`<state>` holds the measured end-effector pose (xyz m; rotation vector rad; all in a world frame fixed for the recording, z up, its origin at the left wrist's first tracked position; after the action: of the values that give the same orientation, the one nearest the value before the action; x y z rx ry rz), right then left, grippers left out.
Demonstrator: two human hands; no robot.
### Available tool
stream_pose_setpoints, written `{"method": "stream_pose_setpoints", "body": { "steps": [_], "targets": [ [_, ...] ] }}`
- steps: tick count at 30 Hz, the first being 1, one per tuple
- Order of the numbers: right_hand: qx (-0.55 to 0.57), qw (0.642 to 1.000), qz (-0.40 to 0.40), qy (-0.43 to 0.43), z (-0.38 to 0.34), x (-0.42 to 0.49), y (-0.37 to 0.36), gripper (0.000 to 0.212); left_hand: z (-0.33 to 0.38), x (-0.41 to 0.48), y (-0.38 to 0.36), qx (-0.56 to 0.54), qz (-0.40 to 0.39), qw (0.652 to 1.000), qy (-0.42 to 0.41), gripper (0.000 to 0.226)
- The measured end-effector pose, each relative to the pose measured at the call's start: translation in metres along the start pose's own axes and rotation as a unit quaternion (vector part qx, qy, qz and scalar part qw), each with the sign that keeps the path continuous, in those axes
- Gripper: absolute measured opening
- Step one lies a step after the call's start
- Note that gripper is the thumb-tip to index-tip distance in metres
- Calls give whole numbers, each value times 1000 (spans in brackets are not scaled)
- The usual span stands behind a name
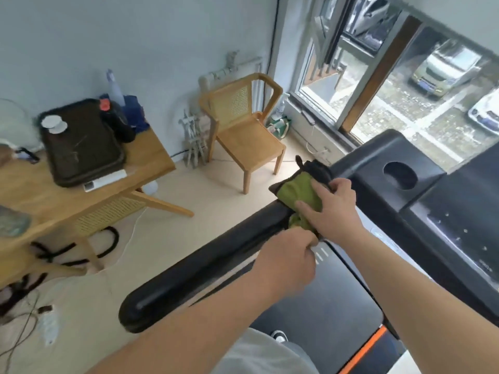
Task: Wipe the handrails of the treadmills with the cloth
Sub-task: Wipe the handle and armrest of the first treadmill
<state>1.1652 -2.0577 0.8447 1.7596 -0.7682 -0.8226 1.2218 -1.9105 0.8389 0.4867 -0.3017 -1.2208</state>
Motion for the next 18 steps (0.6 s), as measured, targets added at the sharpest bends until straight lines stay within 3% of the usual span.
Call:
{"method": "stream_pose_setpoints", "body": {
  "steps": [3,6,11,18],
  "targets": [
    [-167,971,111,130,-3,5,-4,64,-7,-23,-15,-3,-4,998,68,41],
    [-196,956,76,206,-4,9,-17,61,-10,-45,-16,-37,57,988,138,40],
    [-150,964,87,200,-13,8,-33,58,-20,-83,-4,-61,183,956,221,28],
    [-121,964,26,235,-50,-44,-70,65,-34,-127,15,-73,230,935,260,26]
  ]
}}
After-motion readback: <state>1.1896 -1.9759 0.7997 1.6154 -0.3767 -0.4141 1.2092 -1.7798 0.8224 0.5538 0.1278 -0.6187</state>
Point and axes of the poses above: each hand's wrist, its own x-axis towards the middle knuckle, its own y-axis out of the back of the hand, z = x × y, the point moved 3 cm from there along x, towards the middle knuckle, and after that the axes turned 6 degrees about -x, right-handed, at the moved point
